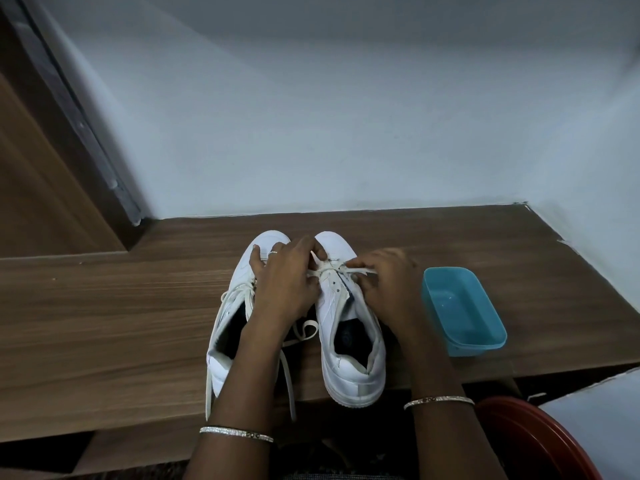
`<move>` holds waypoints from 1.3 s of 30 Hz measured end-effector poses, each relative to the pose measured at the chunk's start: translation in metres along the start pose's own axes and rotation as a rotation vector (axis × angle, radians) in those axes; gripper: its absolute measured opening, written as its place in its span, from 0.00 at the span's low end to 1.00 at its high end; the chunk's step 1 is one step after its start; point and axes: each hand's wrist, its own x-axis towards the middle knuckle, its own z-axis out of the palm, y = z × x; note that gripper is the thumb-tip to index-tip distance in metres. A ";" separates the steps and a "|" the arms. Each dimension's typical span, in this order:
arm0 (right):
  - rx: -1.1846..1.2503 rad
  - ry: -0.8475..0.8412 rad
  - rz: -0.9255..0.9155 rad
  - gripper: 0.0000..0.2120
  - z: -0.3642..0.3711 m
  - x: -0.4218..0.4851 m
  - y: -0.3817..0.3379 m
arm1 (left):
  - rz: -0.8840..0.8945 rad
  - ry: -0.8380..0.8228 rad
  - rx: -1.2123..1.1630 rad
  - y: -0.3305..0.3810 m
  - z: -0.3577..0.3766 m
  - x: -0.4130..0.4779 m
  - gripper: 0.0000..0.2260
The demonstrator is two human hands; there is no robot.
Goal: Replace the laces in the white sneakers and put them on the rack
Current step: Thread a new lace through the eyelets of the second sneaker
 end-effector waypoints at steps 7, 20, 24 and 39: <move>0.005 0.230 0.172 0.04 -0.010 -0.005 0.007 | -0.040 -0.001 0.032 -0.004 0.003 0.001 0.14; 0.023 0.189 0.141 0.19 -0.021 -0.006 0.003 | -0.014 -0.019 -0.251 -0.005 -0.001 0.003 0.13; -0.001 0.013 0.007 0.12 -0.008 -0.002 -0.003 | 0.025 -0.042 -0.166 -0.006 0.001 0.002 0.12; 0.106 0.033 0.114 0.11 -0.004 -0.004 -0.009 | -0.049 -0.164 0.001 -0.004 -0.008 0.000 0.10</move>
